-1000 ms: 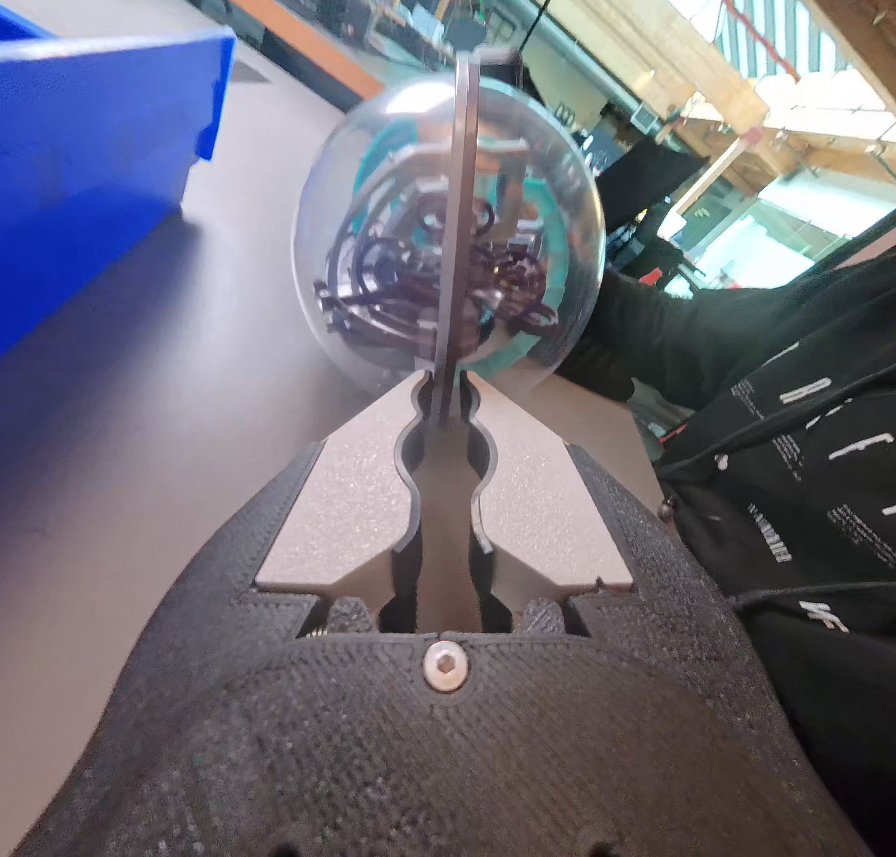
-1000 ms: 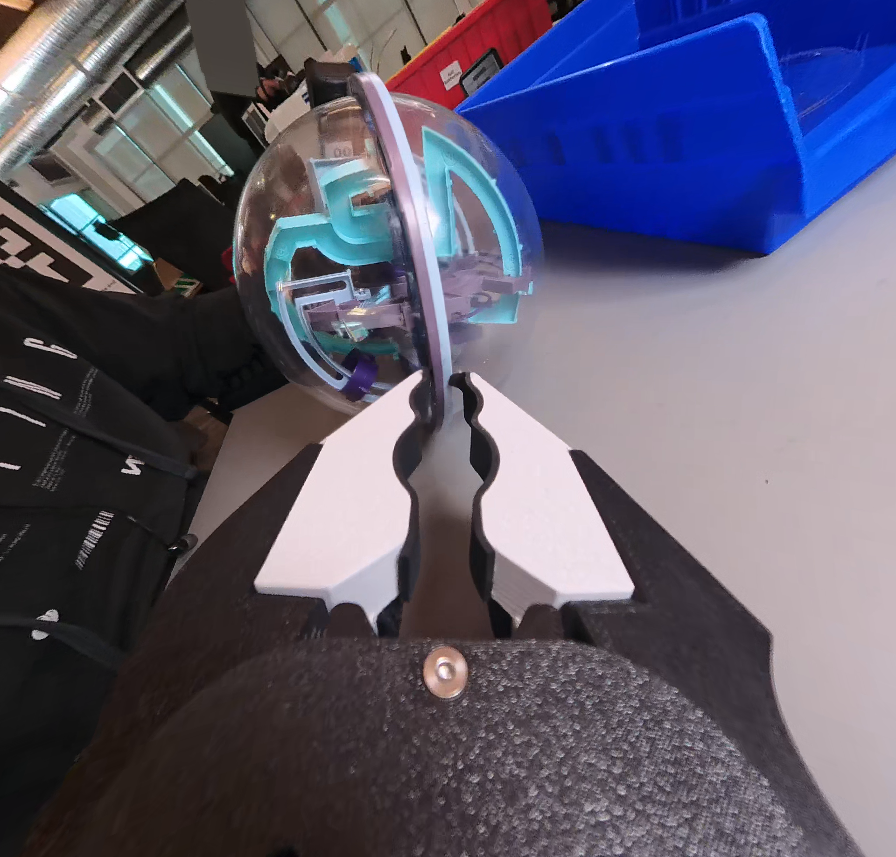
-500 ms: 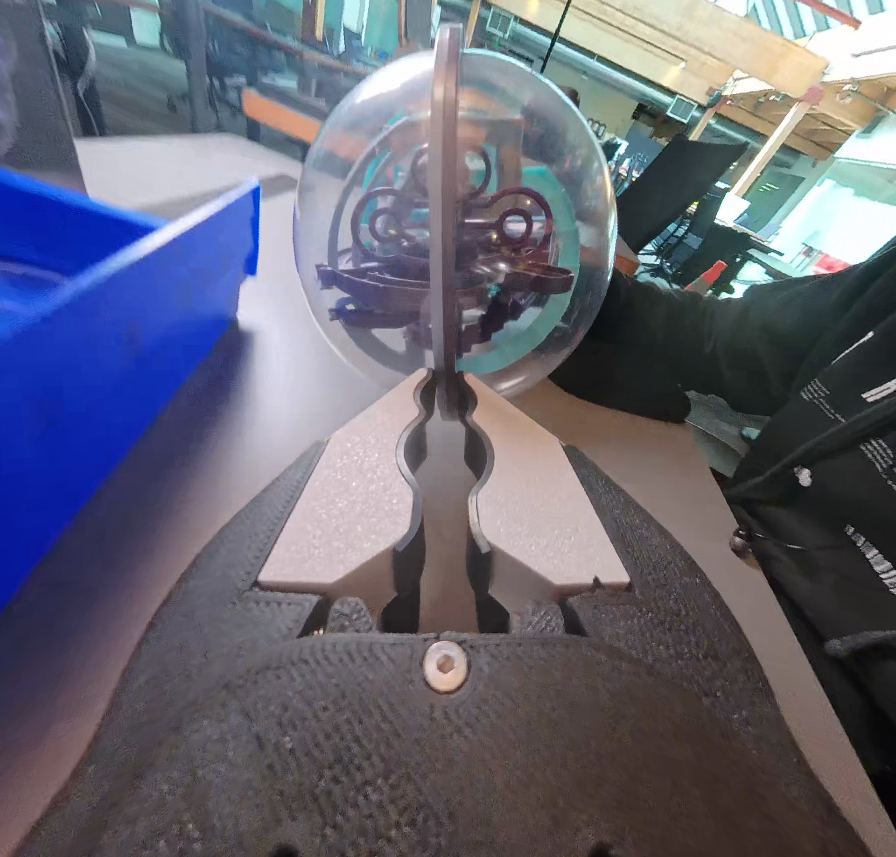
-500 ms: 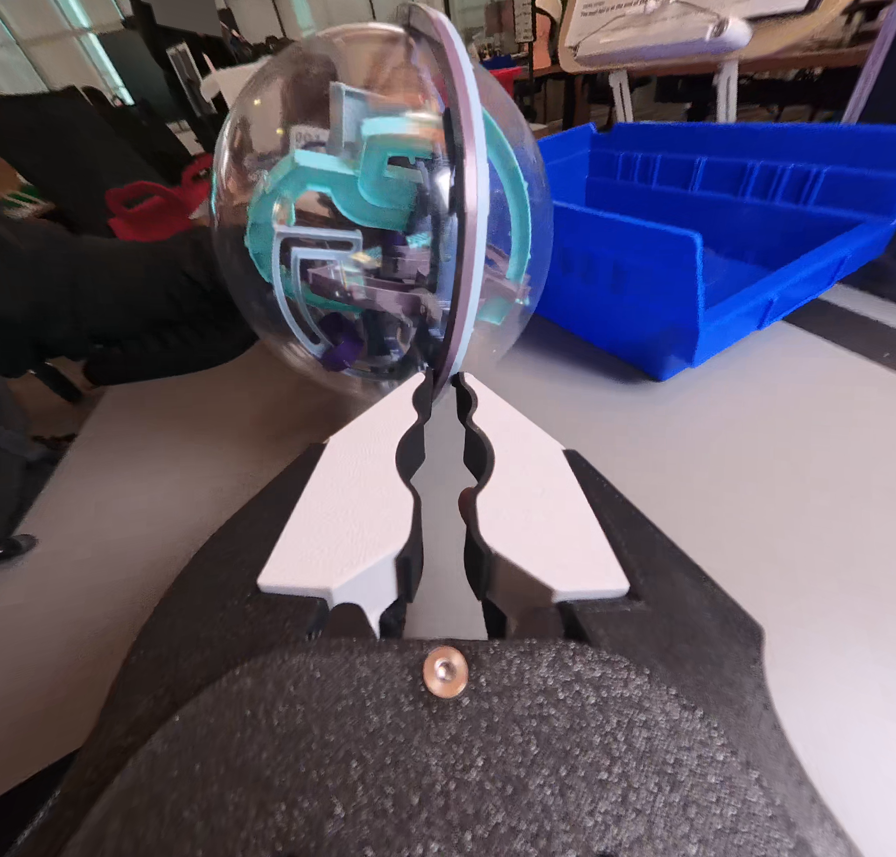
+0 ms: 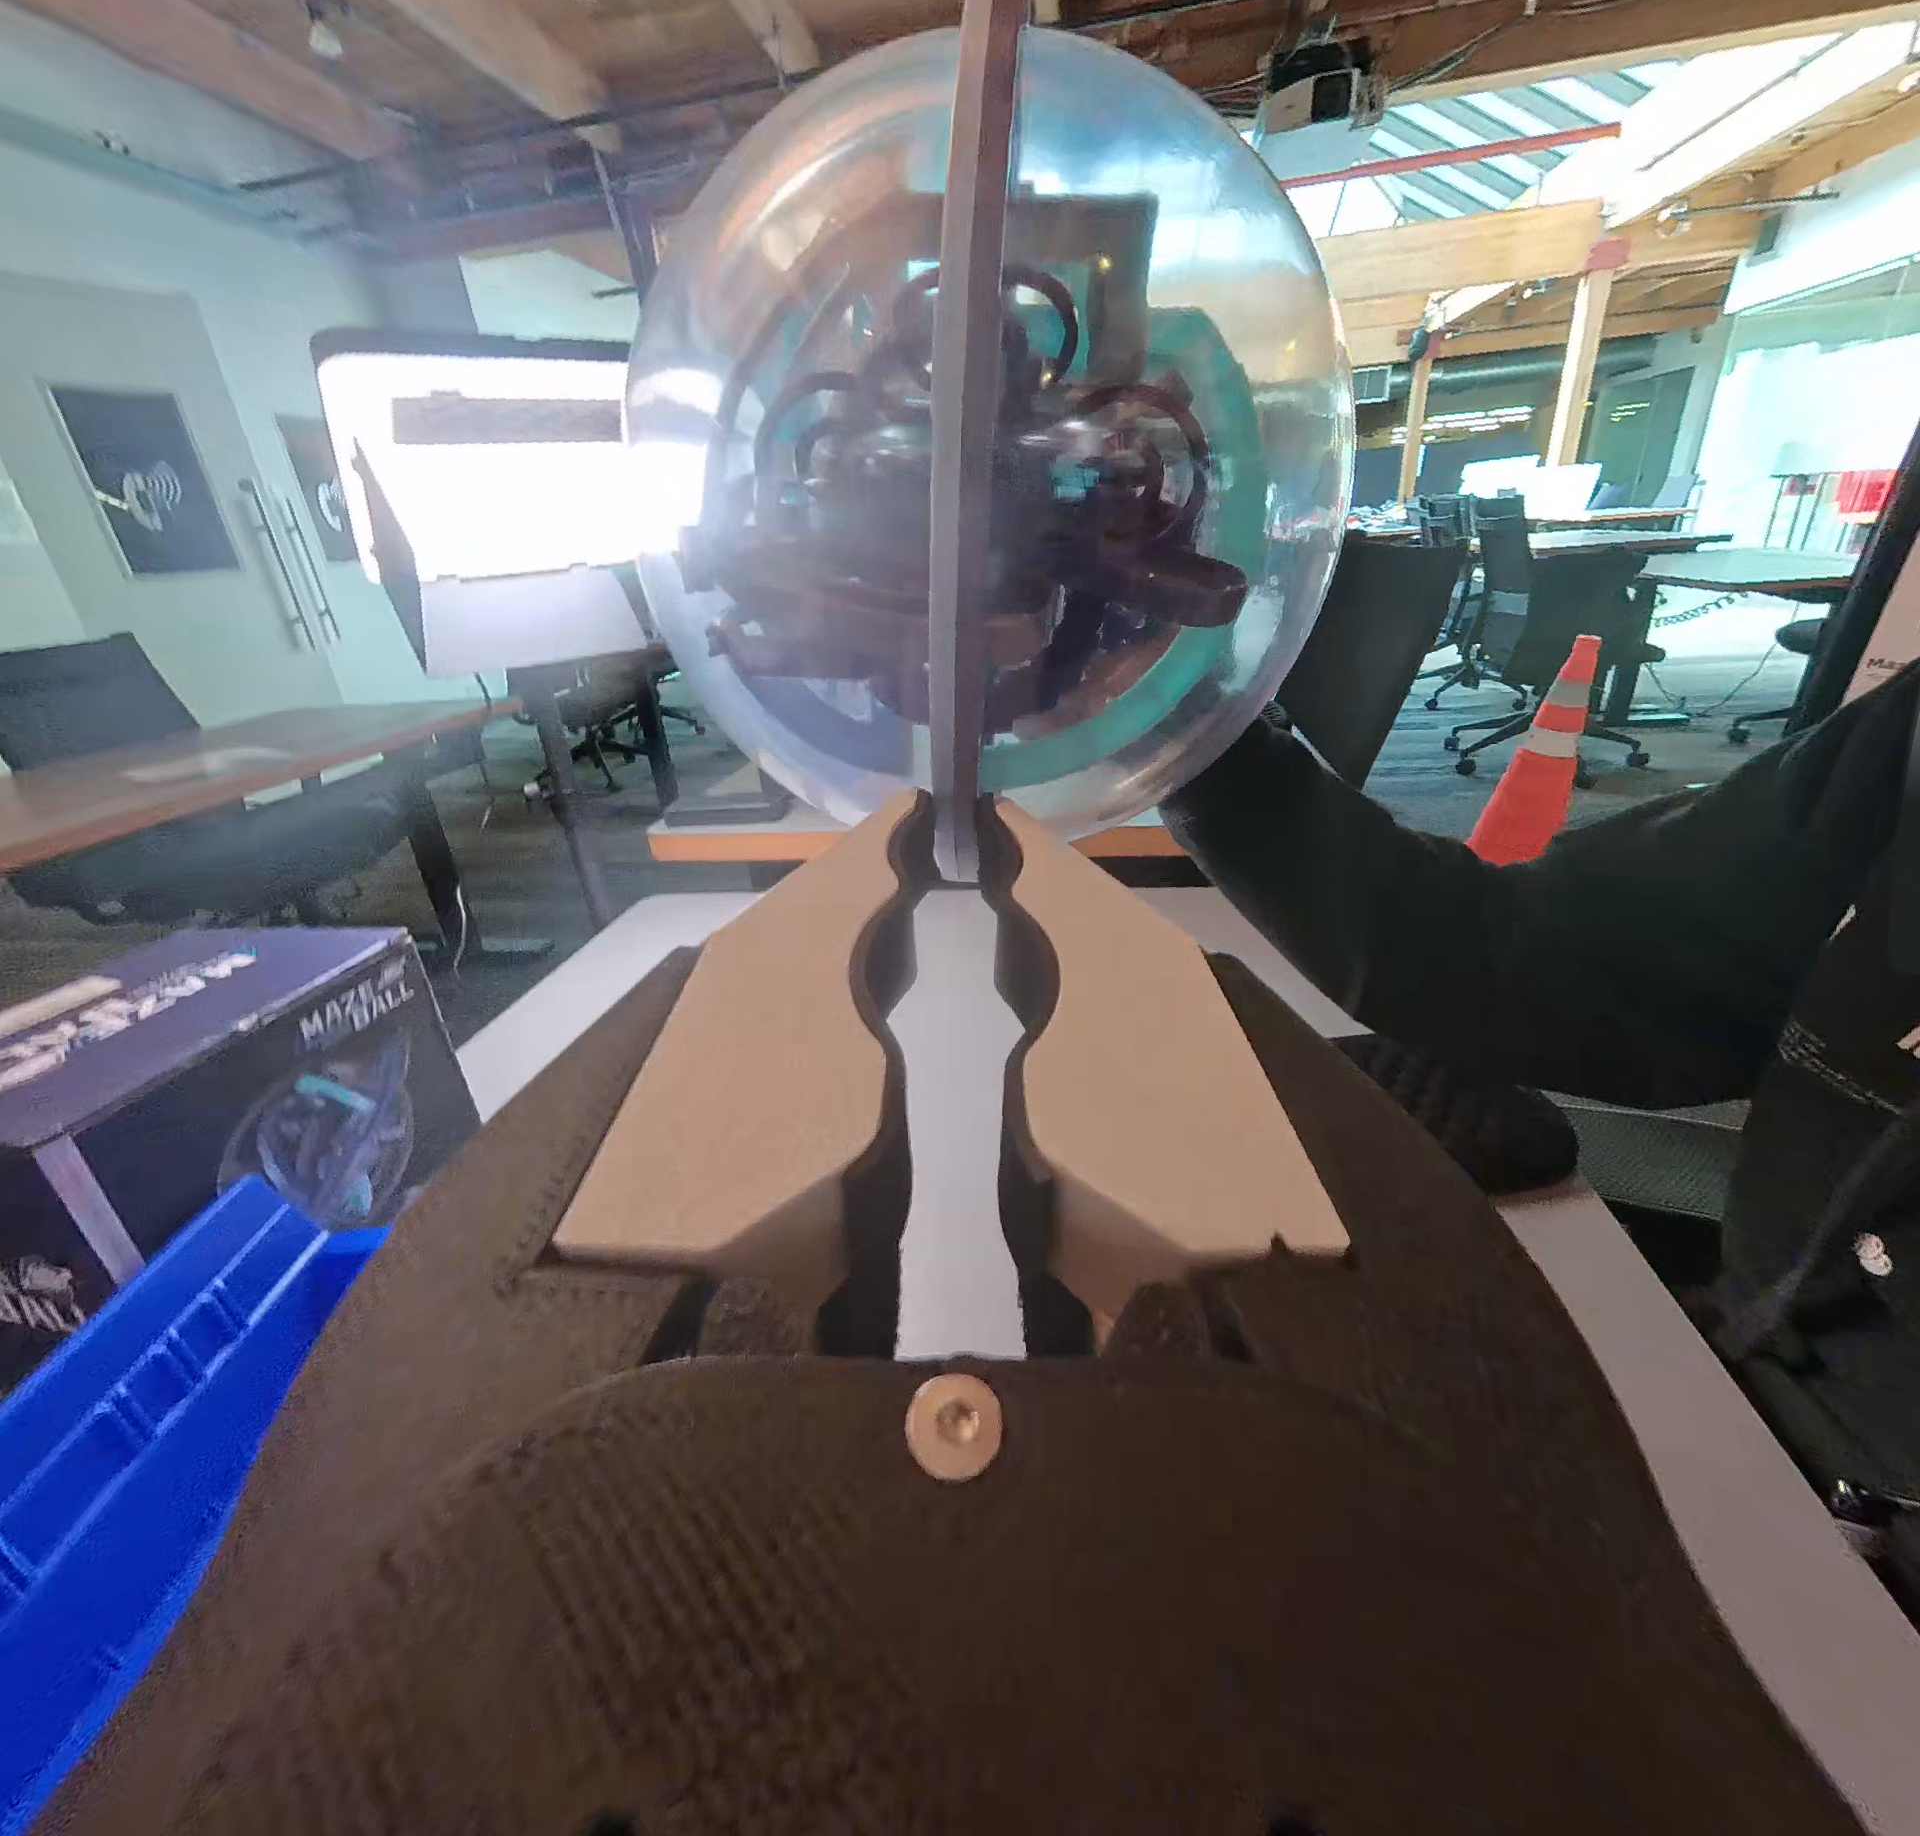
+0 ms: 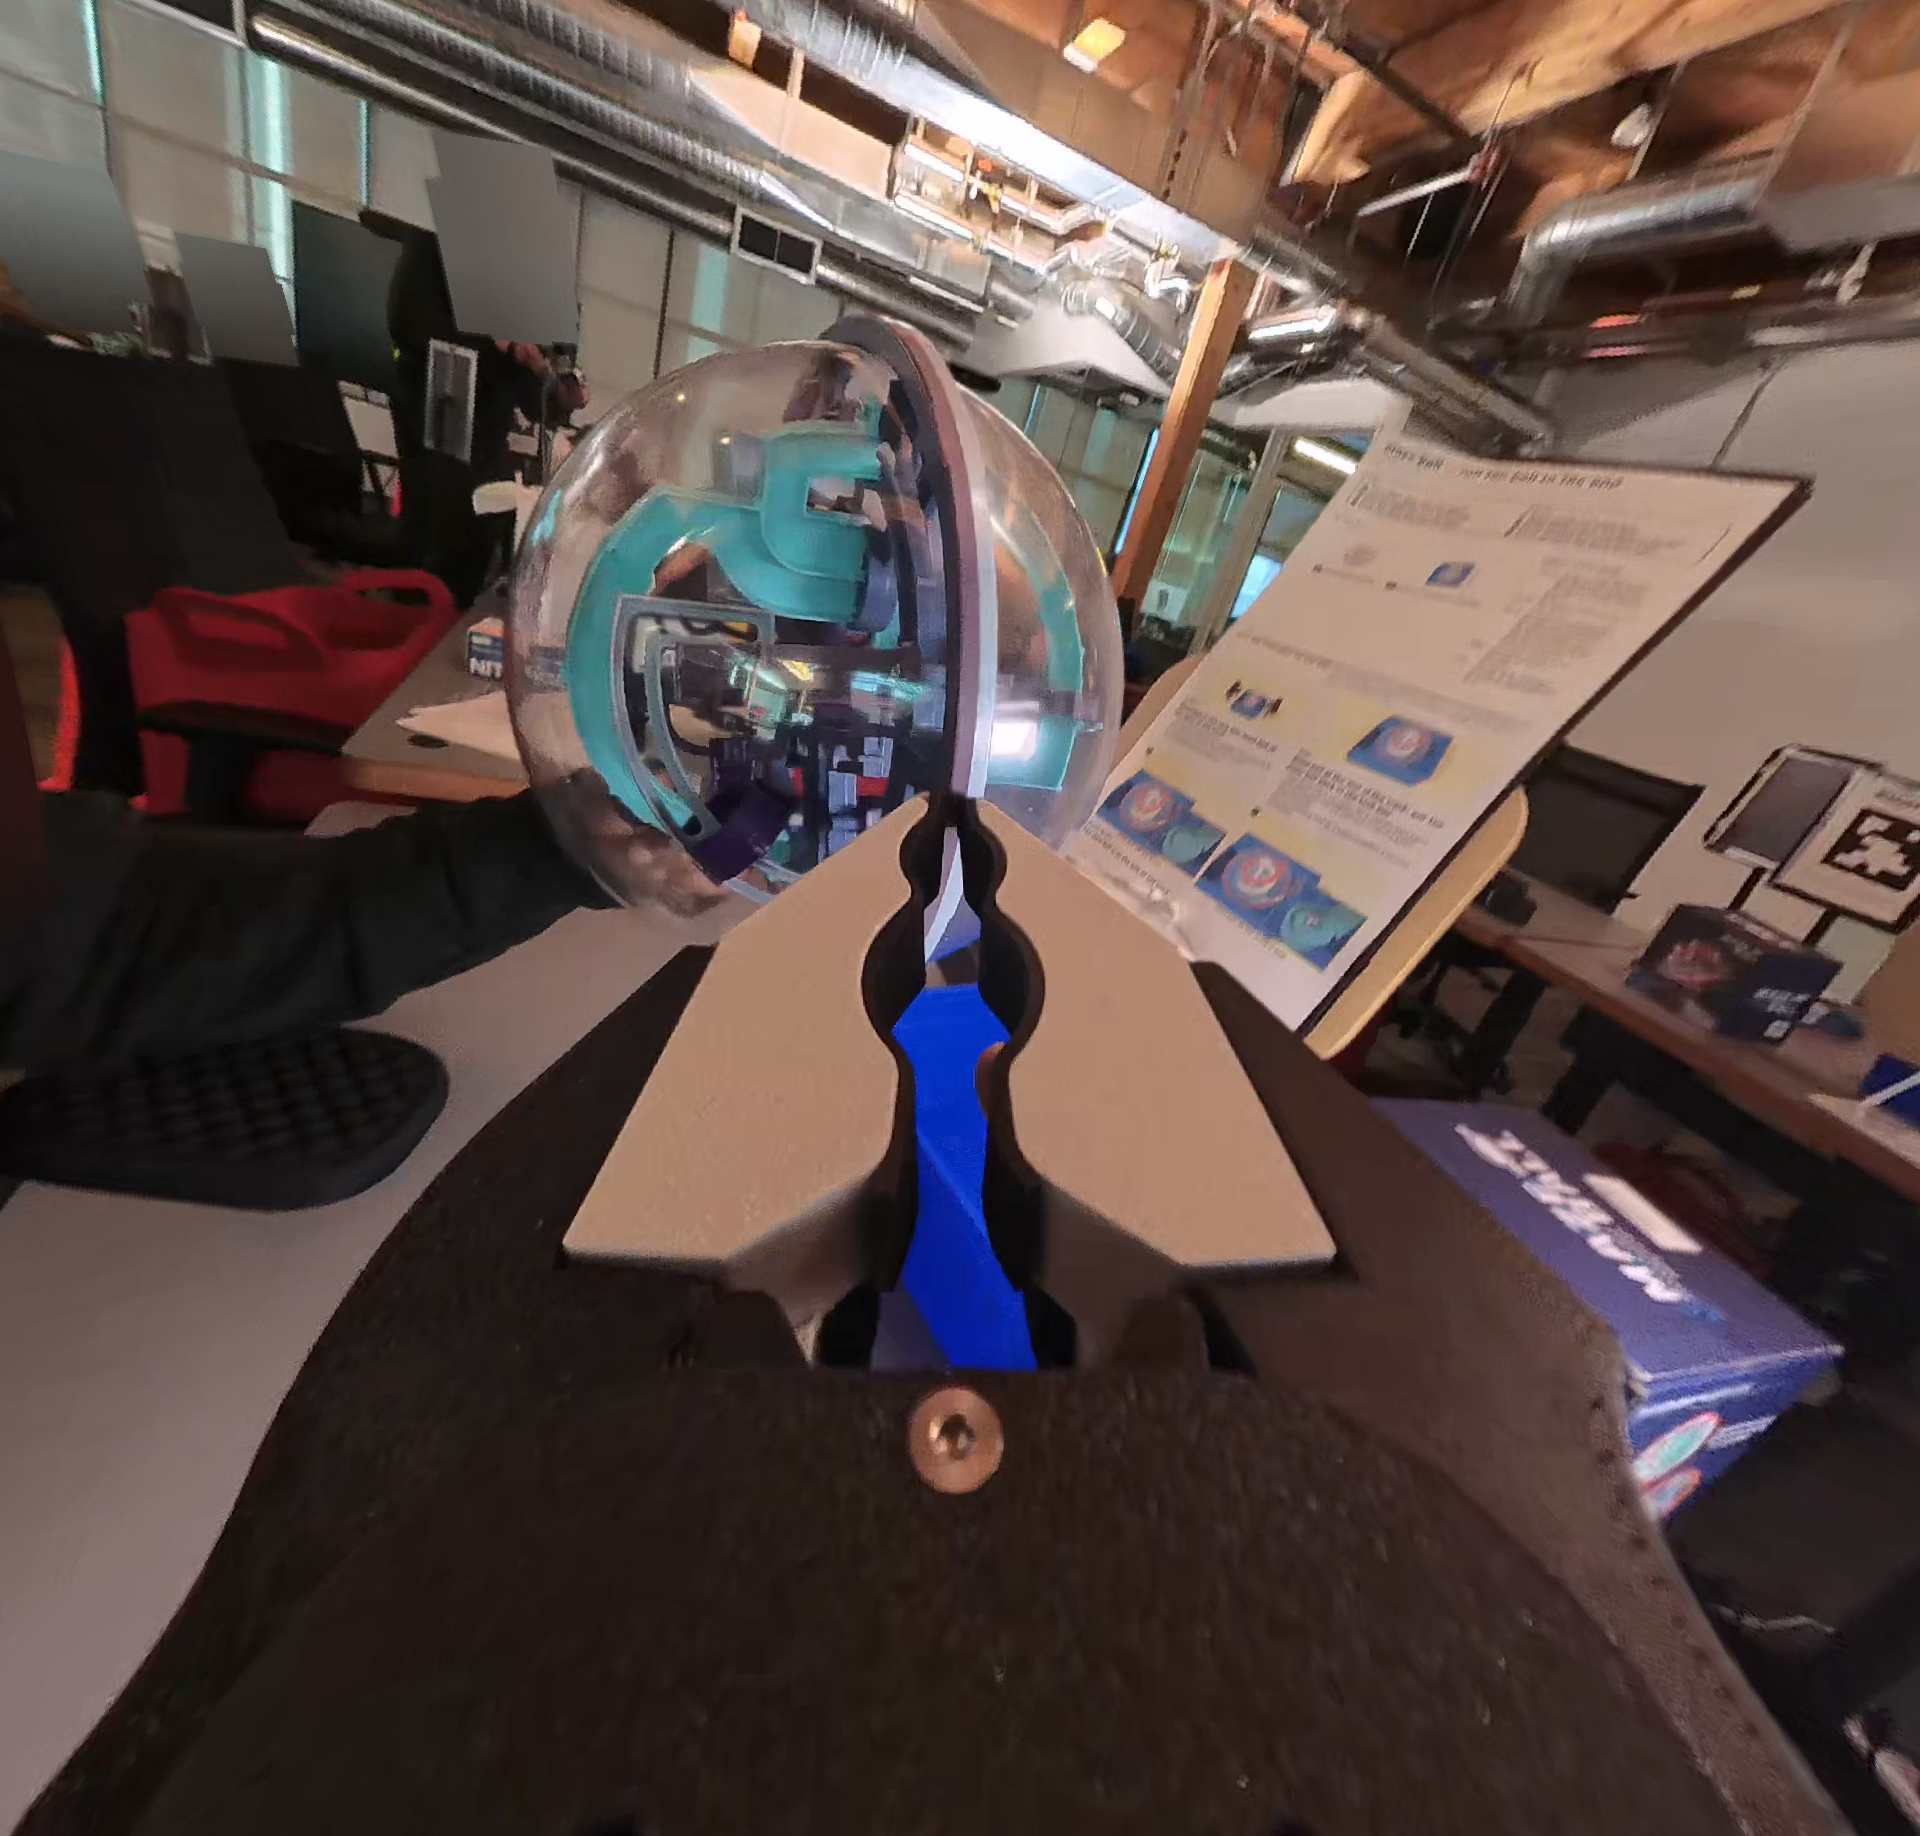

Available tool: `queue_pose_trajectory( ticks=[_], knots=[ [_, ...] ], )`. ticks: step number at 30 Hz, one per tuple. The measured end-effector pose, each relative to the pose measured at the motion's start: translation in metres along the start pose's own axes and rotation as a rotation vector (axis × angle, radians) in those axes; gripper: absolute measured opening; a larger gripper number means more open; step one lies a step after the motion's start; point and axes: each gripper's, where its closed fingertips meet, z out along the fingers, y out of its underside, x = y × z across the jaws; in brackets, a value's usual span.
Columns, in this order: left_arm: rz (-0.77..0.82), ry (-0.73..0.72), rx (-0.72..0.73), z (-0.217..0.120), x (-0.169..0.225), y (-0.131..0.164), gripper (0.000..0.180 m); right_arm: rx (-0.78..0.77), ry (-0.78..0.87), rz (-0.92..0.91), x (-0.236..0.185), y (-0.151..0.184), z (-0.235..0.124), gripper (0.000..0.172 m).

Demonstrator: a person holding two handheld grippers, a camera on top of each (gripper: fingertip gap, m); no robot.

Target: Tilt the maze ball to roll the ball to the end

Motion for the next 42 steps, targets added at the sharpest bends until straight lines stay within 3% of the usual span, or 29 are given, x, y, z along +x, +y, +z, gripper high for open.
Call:
queue_pose_trajectory(
  ticks=[5, 23, 42],
  knots=[
    [0.062, 0.038, 0.026, 0.003, 0.004, -0.023, 0.006, 0.104, 0.049, -0.042, -0.004, -0.023, -0.001, 0.0],
    [0.132, -0.008, 0.117, -0.025, 0.007, -0.048, 0.006, 0.139, 0.001, -0.01, -0.01, 0.004, 0.02, 0.0],
    [0.071, -0.025, 0.103, -0.028, -0.006, -0.036, 0.006, 0.127, -0.025, 0.07, 0.0, 0.027, 0.024, 0.0]
  ],
)
